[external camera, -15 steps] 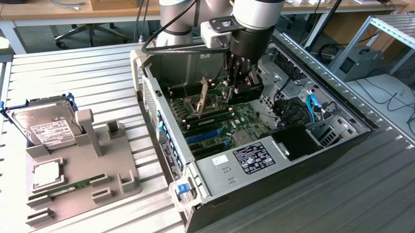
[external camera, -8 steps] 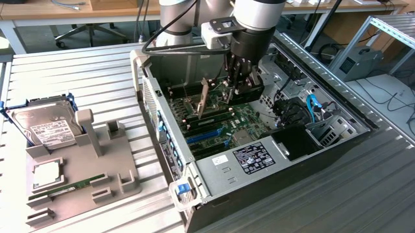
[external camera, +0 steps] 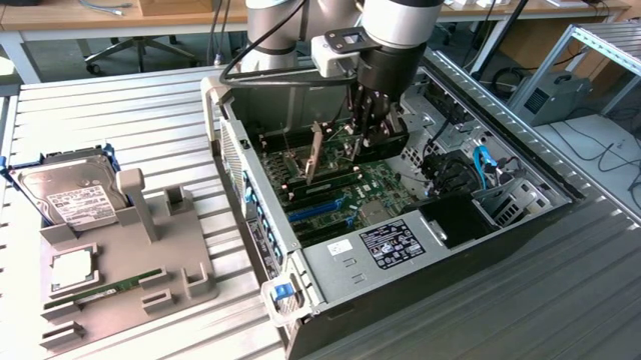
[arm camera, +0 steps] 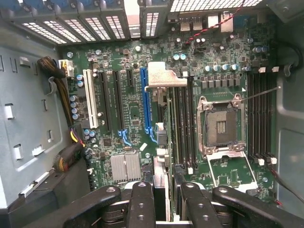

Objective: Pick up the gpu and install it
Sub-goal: 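Insert the gpu into the slot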

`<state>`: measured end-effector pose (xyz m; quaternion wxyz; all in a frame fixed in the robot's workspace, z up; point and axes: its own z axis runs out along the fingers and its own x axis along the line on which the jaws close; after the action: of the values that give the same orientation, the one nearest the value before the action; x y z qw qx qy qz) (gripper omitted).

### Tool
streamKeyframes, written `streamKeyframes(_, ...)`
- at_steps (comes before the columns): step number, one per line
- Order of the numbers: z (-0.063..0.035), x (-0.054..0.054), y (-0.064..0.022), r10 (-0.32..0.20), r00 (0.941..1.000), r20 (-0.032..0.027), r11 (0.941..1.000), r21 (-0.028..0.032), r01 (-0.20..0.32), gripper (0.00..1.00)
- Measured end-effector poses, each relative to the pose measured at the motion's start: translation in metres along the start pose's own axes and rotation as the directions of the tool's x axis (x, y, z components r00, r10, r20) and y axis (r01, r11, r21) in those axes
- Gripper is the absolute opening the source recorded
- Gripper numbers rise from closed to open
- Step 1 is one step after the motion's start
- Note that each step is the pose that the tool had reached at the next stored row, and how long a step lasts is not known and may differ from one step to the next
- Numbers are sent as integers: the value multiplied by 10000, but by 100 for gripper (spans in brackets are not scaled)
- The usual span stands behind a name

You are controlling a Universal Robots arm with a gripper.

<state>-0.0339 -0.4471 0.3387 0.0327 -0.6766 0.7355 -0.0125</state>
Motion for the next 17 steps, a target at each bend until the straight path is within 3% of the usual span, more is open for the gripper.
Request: streamKeyframes(17,4,39,-3,0,10000,-1,10000,0,0,27)
